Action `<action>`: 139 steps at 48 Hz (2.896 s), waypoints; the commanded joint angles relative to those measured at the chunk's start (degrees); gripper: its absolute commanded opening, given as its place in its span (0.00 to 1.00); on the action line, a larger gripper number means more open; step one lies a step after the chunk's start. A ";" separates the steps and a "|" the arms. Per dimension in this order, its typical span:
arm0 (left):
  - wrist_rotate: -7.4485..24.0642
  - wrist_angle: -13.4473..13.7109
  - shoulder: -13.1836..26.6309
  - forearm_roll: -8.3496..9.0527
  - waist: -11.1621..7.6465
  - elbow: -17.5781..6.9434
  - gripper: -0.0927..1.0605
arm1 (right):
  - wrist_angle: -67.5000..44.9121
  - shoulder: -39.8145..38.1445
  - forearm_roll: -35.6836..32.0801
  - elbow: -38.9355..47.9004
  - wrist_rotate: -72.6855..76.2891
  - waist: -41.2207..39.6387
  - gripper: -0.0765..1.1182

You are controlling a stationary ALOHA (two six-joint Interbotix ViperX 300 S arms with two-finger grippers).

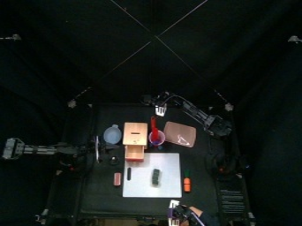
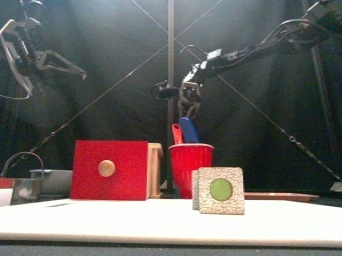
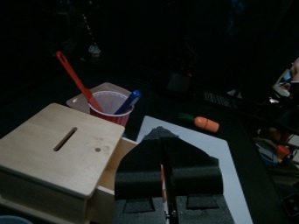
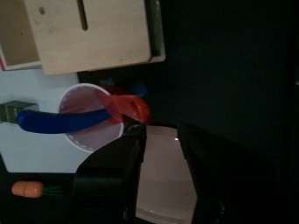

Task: Place sushi on board then cut the sushi with the knife then place the pieces on the plate
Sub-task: Pick knife at handle with right hand

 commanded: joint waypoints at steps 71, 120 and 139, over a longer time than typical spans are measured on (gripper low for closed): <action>0.00 -1.76 0.26 -1.41 1.93 -1.76 0.24 | 9.49 2.02 10.63 -13.01 -2.64 -1.93 0.68; -0.09 -1.76 0.26 -2.02 2.11 -1.32 0.24 | 11.16 8.09 10.28 -14.41 -2.81 1.14 0.67; -0.09 -1.76 0.18 -2.02 2.11 -1.58 0.24 | 11.51 8.09 8.09 -11.51 -2.64 2.37 0.66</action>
